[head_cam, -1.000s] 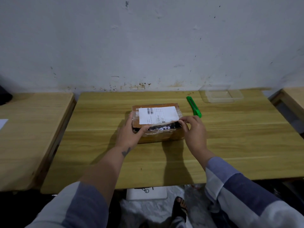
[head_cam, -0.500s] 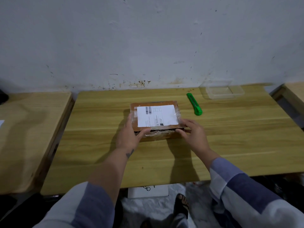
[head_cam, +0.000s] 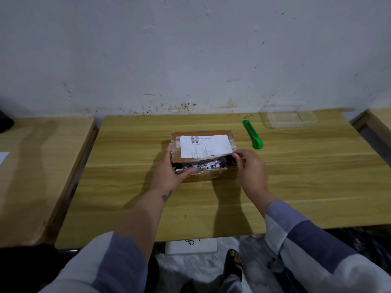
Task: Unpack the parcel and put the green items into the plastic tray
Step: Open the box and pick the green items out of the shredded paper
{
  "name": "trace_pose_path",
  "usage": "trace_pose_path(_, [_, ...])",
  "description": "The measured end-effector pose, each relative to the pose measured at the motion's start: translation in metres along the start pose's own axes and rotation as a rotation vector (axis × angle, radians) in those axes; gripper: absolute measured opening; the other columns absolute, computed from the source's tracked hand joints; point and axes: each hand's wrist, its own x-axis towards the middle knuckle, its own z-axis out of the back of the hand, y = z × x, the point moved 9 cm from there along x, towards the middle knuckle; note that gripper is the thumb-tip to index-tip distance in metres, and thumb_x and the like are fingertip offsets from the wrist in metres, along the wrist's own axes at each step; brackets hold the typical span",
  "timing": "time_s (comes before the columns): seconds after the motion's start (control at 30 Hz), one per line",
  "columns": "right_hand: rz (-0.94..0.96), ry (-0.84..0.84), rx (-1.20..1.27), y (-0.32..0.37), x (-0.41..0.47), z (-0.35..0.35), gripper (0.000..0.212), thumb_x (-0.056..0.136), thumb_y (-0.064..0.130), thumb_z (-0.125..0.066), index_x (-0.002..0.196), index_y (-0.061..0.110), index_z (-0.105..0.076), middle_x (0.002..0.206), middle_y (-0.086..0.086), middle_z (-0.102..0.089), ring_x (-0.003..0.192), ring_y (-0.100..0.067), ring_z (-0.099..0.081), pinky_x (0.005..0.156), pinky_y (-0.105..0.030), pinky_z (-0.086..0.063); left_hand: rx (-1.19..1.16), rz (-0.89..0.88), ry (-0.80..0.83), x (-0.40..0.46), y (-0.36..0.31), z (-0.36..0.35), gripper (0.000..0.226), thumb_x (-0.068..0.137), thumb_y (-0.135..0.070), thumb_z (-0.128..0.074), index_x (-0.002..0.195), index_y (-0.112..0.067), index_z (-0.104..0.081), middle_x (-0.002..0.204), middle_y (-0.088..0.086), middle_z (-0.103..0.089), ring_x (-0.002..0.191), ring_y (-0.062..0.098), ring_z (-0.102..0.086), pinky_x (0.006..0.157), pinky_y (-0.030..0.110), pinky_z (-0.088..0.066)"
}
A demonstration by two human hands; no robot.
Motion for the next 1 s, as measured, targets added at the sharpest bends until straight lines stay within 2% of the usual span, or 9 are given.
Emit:
trace_pose_path(0.2, [0.006, 0.033, 0.029, 0.002, -0.007, -0.004, 0.016, 0.088, 0.015, -0.061, 0.101, 0.007, -0.067, 0.1, -0.01, -0.066, 0.085, -0.024, -0.065, 0.07, -0.033, -0.054, 0.016, 0.022, -0.007, 0.003, 0.005, -0.002, 0.114, 0.066, -0.053, -0.079, 0.153, -0.03, -0.009, 0.152, 0.0, -0.037, 0.137, 0.026, -0.039, 0.106, 0.045, -0.04])
trace_pose_path(0.27, [-0.008, 0.056, 0.044, 0.001, -0.012, -0.005, 0.019, 0.085, 0.012, -0.063, 0.104, 0.008, -0.067, 0.104, -0.008, -0.064, 0.091, -0.019, -0.063, 0.074, -0.033, -0.056, 0.097, 0.016, -0.027, 0.003, 0.004, 0.0, 0.114, 0.066, -0.061, -0.075, 0.153, -0.028, -0.009, 0.153, 0.0, -0.035, 0.139, 0.025, -0.036, 0.111, 0.049, -0.033])
trace_pose_path(0.4, [-0.071, 0.057, 0.096, -0.006, -0.011, -0.004, 0.025, 0.082, 0.001, -0.061, 0.106, 0.008, -0.067, 0.106, -0.009, -0.066, 0.094, -0.018, -0.062, 0.082, -0.035, -0.056, 0.339, -0.043, -0.06, 0.0, -0.004, 0.0, 0.117, 0.072, -0.073, -0.06, 0.153, -0.023, 0.008, 0.161, -0.005, 0.007, 0.148, 0.013, 0.003, 0.118, 0.053, 0.002])
trace_pose_path(0.5, [-0.118, 0.053, 0.116, -0.012, -0.01, -0.003, 0.026, 0.083, 0.0, -0.062, 0.106, 0.01, -0.068, 0.106, -0.007, -0.067, 0.097, -0.02, -0.063, 0.088, -0.032, -0.052, 0.57, -0.217, -0.074, -0.001, -0.027, -0.004, 0.109, 0.078, -0.072, -0.05, 0.151, -0.023, 0.015, 0.157, -0.005, 0.025, 0.143, 0.009, 0.02, 0.115, 0.057, 0.009])
trace_pose_path(0.6, [-0.174, 0.073, 0.122, -0.017, -0.011, -0.005, 0.029, 0.083, 0.0, -0.062, 0.108, 0.013, -0.068, 0.108, -0.005, -0.067, 0.099, -0.018, -0.063, 0.091, -0.031, -0.051, 0.823, -0.419, -0.04, 0.0, -0.058, -0.021, 0.097, 0.082, -0.076, -0.033, 0.152, -0.024, 0.009, 0.159, -0.002, 0.018, 0.146, 0.014, 0.017, 0.113, 0.058, 0.014])
trace_pose_path(0.7, [-0.185, 0.073, 0.147, -0.019, -0.01, -0.007, 0.032, 0.081, -0.001, -0.063, 0.109, 0.013, -0.068, 0.108, -0.005, -0.068, 0.099, -0.018, -0.063, 0.091, -0.034, -0.052, 0.915, -0.543, 0.085, 0.002, -0.078, -0.056, 0.092, 0.084, -0.077, -0.025, 0.153, -0.024, 0.002, 0.161, -0.003, 0.01, 0.148, 0.013, 0.012, 0.116, 0.057, 0.01])
trace_pose_path(0.8, [-0.237, 0.08, 0.219, -0.026, -0.008, -0.01, 0.035, 0.08, -0.003, -0.063, 0.112, 0.013, -0.066, 0.108, -0.004, -0.069, 0.096, -0.016, -0.064, 0.087, -0.031, -0.054, 0.906, -0.591, 0.231, 0.007, -0.089, -0.089, 0.08, 0.092, -0.066, -0.028, 0.153, -0.023, 0.0, 0.162, -0.004, 0.007, 0.148, 0.011, 0.01, 0.119, 0.051, 0.006])
trace_pose_path(0.93, [-0.425, 0.083, 0.394, -0.047, -0.011, -0.014, 0.037, 0.083, 0.002, -0.064, 0.119, 0.01, -0.063, 0.106, 0.001, -0.067, 0.09, -0.01, -0.065, 0.073, -0.01, -0.051, 0.969, -0.626, 0.309, 0.015, -0.094, -0.11, 0.067, 0.099, -0.053, -0.024, 0.154, -0.022, -0.001, 0.162, -0.005, 0.005, 0.148, 0.011, 0.005, 0.12, 0.048, 0.001])
trace_pose_path(1.0, [-0.517, 0.118, 0.468, -0.057, -0.015, -0.02, 0.035, 0.084, 0.005, -0.065, 0.119, 0.008, -0.065, 0.108, -0.001, -0.069, 0.097, -0.012, -0.065, 0.084, -0.019, -0.052, 0.961, -0.614, 0.333, 0.015, -0.09, -0.114, 0.063, 0.1, -0.048, -0.023, 0.154, -0.023, -0.001, 0.162, -0.004, 0.005, 0.148, 0.011, 0.005, 0.12, 0.048, -0.001])
